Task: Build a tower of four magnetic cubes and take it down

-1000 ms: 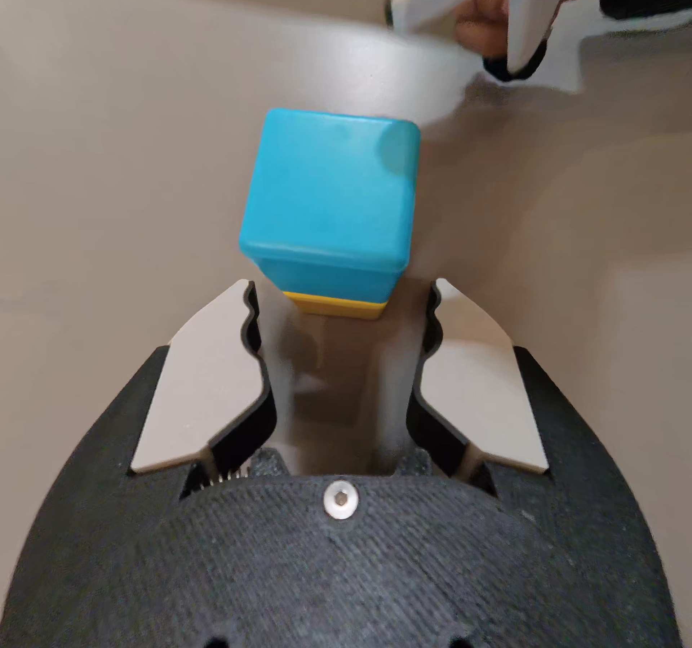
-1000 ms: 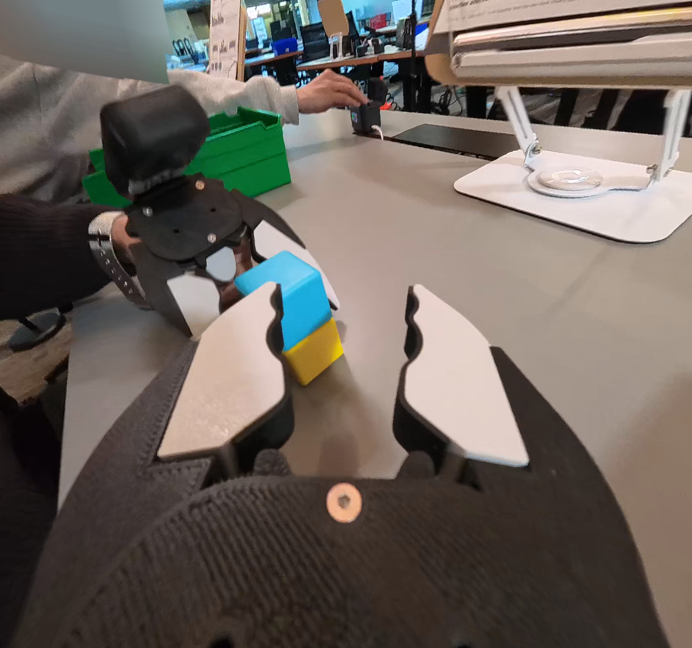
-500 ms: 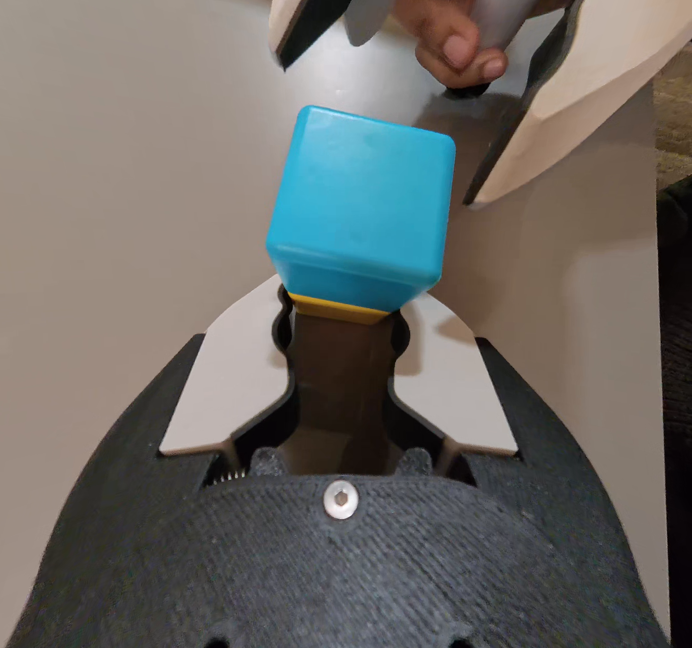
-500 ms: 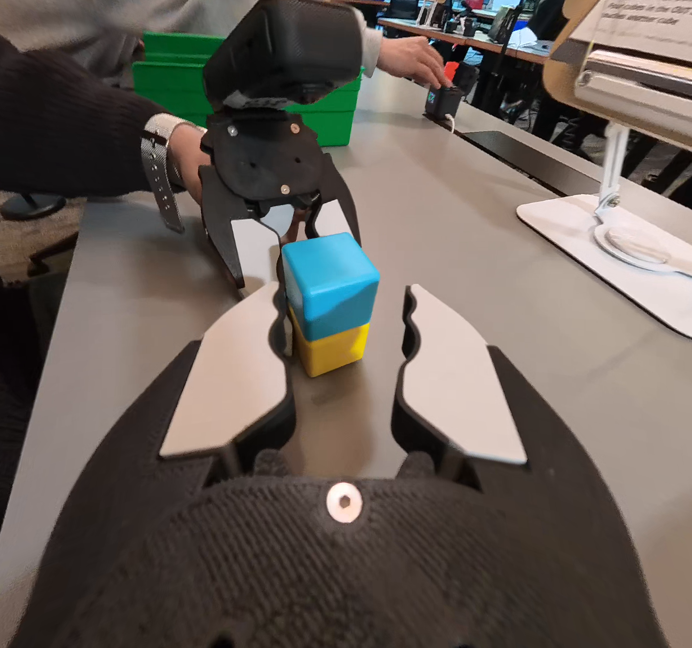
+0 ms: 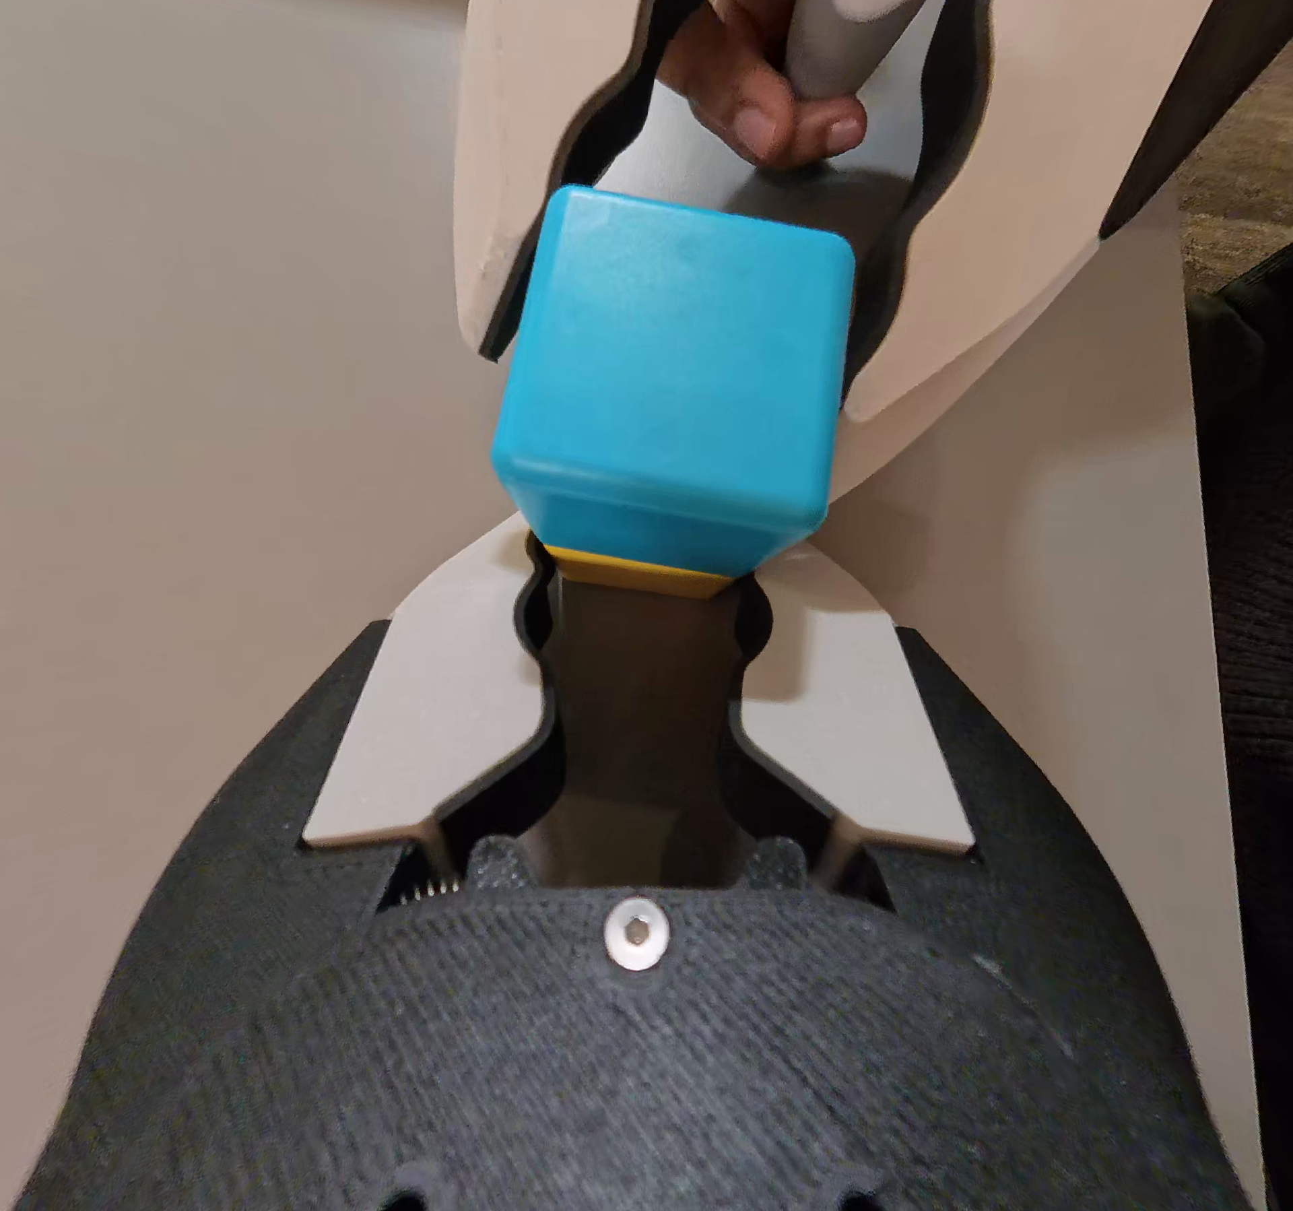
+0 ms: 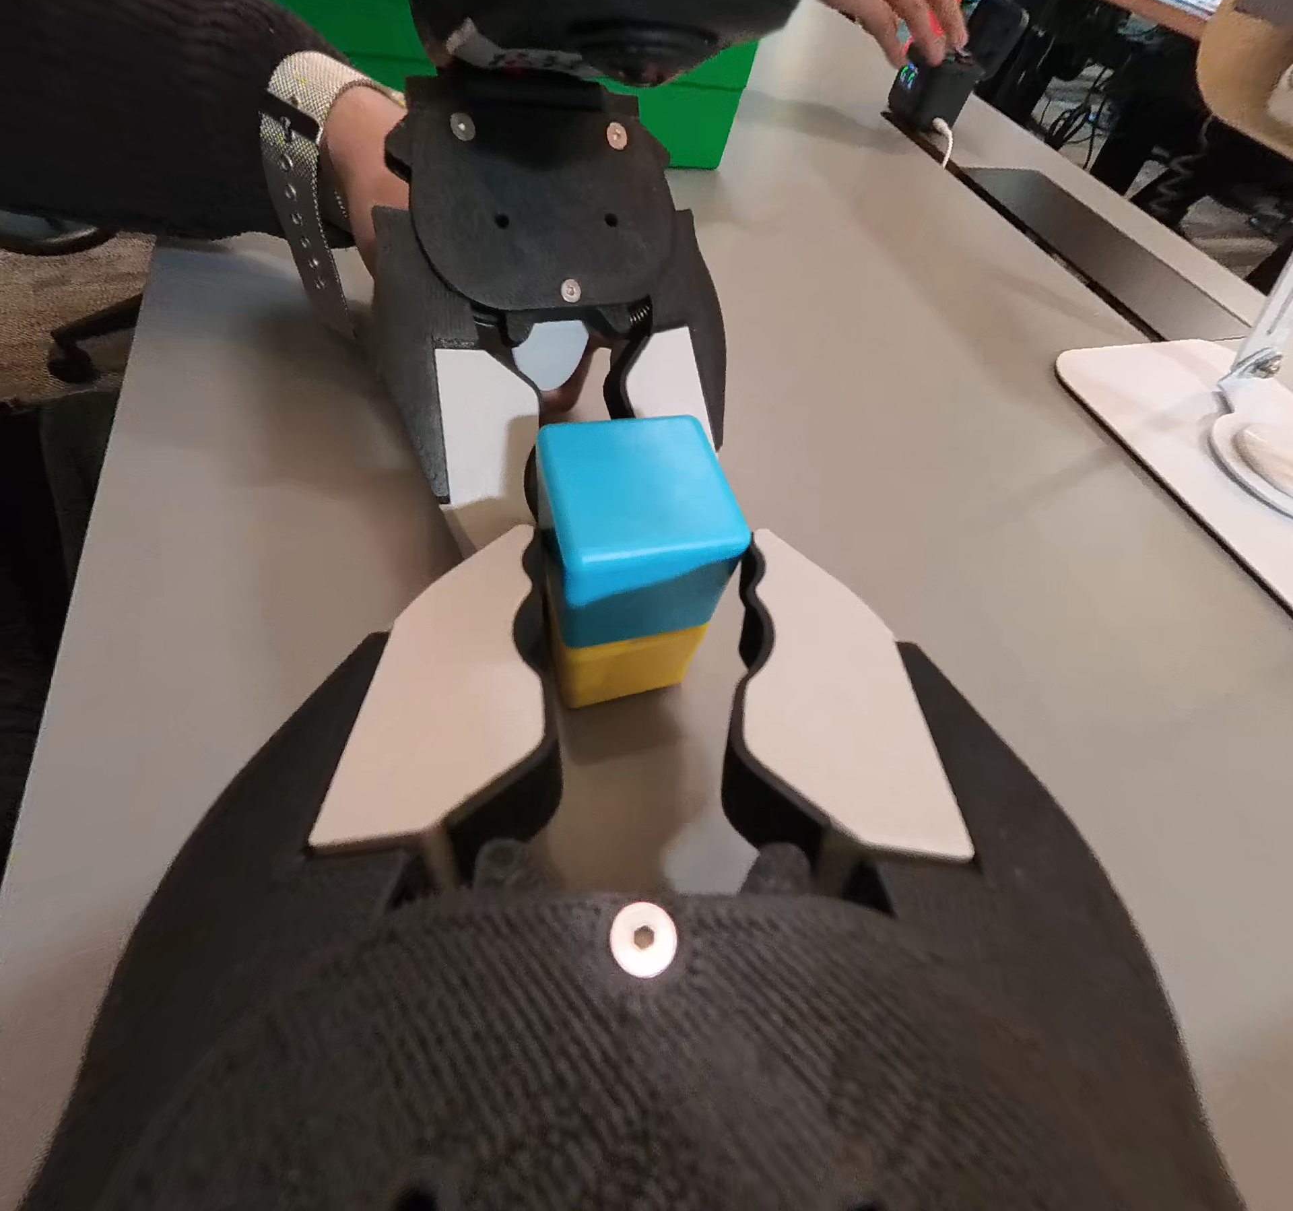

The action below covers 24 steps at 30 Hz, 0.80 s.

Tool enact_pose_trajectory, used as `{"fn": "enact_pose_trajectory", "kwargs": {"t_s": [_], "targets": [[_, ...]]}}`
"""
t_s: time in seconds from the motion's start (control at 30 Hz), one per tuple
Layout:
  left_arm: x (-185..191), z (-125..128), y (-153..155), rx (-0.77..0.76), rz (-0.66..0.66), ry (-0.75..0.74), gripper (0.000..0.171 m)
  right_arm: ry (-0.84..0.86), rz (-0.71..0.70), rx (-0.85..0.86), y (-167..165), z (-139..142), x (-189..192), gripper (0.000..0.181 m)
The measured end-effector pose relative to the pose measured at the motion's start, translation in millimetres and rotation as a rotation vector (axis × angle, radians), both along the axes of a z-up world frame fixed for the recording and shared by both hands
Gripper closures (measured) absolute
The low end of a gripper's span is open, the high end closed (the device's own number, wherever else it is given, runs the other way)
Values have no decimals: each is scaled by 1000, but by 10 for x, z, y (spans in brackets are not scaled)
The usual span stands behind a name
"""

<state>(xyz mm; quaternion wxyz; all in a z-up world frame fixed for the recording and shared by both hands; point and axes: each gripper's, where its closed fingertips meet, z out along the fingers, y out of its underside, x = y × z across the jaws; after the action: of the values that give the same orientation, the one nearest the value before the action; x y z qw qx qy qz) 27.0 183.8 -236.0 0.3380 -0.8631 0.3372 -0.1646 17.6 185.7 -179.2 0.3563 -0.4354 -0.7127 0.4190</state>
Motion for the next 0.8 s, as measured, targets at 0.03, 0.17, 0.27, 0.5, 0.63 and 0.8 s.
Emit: {"fn": "enact_pose_trajectory", "kwargs": {"t_s": [0.03, 0.17, 0.27, 0.5, 0.63, 0.8], "targets": [[-2, 0, 1, -2, 2, -2, 118, -2, 3, -7, 1, 2, -2, 128], [-10, -2, 10, -5, 11, -3, 118, -12, 1, -69, 17, 28, -2, 131], [-13, 0, 11, -11, 13, -11, 117, 35, -7, -125, 26, 150, -17, 131], [-12, -5, 6, 8, 11, 14, 118, 212, -165, -118, 494, 984, 201, 131], [-15, -4, 6, 11, 17, 18, 118, 306, -274, 32, 943, 1657, 769, 131], [-13, -2, 4, 4, 16, 8, 118, 59, -489, 240, 1741, 1595, 1577, 130]]}}
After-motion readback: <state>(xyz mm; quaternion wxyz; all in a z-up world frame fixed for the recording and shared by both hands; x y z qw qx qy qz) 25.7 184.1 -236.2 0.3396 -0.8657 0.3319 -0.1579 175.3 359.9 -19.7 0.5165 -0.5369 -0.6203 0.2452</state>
